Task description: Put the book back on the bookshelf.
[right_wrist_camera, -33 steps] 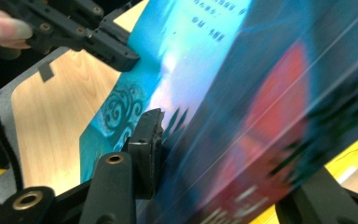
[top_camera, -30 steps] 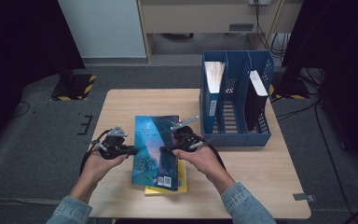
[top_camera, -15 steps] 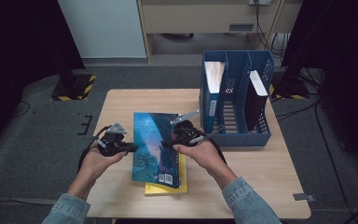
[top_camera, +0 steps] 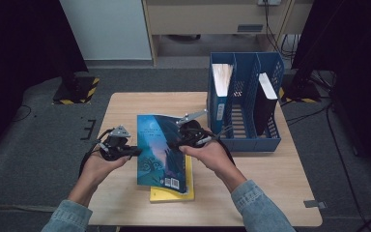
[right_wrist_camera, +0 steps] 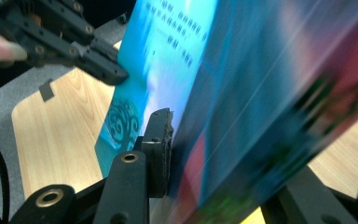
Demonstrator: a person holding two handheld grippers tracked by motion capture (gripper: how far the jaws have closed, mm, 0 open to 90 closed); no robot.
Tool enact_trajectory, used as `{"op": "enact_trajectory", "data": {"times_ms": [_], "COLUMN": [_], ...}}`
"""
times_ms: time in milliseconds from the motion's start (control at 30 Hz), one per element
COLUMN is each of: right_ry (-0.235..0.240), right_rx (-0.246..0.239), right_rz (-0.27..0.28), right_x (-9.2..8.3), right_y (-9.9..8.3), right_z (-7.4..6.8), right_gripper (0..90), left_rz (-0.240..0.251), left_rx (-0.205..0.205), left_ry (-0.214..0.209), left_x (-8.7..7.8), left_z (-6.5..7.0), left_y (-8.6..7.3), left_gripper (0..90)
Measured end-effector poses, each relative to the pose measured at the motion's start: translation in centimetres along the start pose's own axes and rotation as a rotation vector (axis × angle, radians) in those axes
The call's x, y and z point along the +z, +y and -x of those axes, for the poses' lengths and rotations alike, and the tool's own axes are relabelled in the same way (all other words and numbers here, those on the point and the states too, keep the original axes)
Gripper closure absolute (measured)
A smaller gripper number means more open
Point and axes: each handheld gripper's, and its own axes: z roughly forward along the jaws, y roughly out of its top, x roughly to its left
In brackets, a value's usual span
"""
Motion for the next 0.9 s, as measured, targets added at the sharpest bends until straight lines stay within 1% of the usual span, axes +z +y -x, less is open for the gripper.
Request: {"op": "enact_trajectory", "data": {"times_ms": [200,400,533,600,633,767,900], "right_ry": [-0.014,-0.02,-0.02,-0.015,-0.013,-0.021,-0.026], "right_rx": [-0.013,-0.033,-0.035,-0.034,-0.042,-0.055,-0.054], "right_rz": [0.009,0.021,0.024,0.019,0.013,0.009,0.024], "right_x": [-0.9,-1.3,-1.4,-1.5,-1.5,-1.7,-2.1], "right_y": [0.7,1.4,1.7,1.9,2.0,2.4,2.8], "right_z": [0.1,-0.1,-0.2,-0.3,-0.3,-0.5,-0.6], "right_gripper": [65.0,67.6,68.3,67.9,67.9,67.9,68.1], "left_rz": [0.004,0.005,0.008,0.009,0.009,0.011,0.013], "left_rx": [0.011,0.015,0.017,0.014,0.016,0.017,0.026], "left_ry": [0.001,0.008,0.012,0.011,0.008,0.009,0.008], "left_x": [-0.1,-0.5,-0.6,-0.7,-0.7,-0.7,-0.8], "left_z": [0.2,0.2,0.1,0.1,0.1,0.1,0.1], "left_y": [0.4,0.7,0.7,0.7,0.7,0.7,0.8], "left_gripper": [82.1,82.3,82.3,82.4,82.3,82.3,82.3]}}
